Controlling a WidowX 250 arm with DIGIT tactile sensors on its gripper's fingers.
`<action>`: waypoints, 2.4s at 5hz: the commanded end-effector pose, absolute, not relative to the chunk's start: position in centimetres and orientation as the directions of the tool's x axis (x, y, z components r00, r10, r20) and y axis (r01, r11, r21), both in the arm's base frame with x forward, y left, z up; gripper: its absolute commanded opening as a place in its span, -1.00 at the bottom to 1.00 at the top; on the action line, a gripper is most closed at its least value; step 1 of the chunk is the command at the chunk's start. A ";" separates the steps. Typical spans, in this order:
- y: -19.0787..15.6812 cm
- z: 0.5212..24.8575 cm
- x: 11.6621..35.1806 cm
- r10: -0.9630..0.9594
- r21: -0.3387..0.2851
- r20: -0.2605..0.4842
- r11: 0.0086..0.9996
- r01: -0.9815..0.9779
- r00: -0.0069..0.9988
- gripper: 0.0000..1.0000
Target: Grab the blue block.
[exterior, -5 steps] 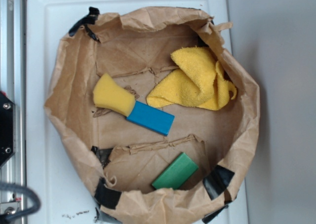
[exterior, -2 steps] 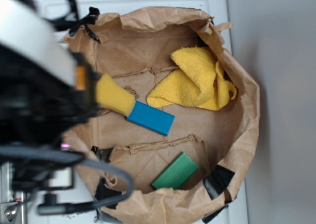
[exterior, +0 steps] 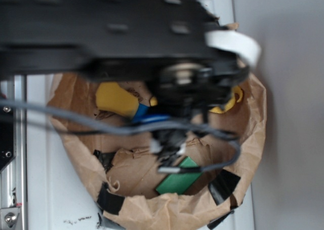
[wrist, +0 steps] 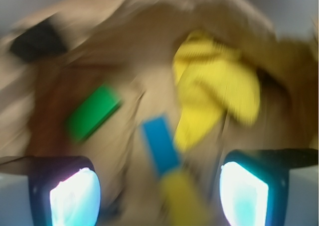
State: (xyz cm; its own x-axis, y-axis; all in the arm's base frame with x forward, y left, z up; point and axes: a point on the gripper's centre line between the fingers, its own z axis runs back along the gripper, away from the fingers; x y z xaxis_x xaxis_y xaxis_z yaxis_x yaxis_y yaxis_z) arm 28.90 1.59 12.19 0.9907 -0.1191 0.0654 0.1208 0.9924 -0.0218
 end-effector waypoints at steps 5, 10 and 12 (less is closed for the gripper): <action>2.9 12.9 32.3 -0.119 -0.003 0.151 0.993 0.121 0.981 1.00; 3.0 8.9 28.2 -0.246 -0.039 0.157 0.966 0.255 0.956 1.00; 2.3 7.7 27.9 -0.245 -0.041 0.167 0.966 0.256 0.955 1.00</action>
